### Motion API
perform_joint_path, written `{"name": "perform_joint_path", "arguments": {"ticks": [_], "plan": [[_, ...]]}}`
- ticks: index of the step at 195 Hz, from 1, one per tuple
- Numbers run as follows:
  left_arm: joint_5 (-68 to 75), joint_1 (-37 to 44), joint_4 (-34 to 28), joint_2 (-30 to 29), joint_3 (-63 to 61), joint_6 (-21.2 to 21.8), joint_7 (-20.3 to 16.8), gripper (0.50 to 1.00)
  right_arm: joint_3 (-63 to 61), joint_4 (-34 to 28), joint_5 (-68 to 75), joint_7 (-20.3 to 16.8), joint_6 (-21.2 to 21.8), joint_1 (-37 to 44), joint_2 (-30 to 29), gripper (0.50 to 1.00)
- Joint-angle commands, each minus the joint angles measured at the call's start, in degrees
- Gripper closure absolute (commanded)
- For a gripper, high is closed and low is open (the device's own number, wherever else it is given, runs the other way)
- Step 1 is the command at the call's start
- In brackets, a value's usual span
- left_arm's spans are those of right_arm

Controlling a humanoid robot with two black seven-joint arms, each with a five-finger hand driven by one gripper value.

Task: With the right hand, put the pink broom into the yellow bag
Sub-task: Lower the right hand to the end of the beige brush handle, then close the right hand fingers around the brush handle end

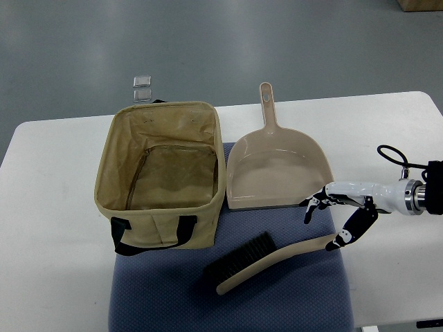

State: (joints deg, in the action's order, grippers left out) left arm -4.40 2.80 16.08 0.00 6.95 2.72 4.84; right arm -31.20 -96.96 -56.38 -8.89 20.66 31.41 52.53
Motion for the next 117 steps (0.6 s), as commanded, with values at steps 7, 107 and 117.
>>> {"name": "perform_joint_path", "arguments": {"ticks": [7,107,117], "plan": [[0.0,0.01,0.0,0.0,-0.09,0.0,0.0,0.5,0.7,0.11,0.04,-1.04,-1.06,-0.12,-0.06,0.579],[0.0,0.01,0.09,0.0,-0.09,0.09,0.0,0.5,0.79,3.18,-1.98,-1.39,-3.69,-2.93,-4.01,0.581],[0.0,0.01,0.09,0.0,-0.09,0.0,0.0,0.5,0.7,3.36,-2.15,-1.31,-3.69,-3.37,-4.19,0.583]]}}
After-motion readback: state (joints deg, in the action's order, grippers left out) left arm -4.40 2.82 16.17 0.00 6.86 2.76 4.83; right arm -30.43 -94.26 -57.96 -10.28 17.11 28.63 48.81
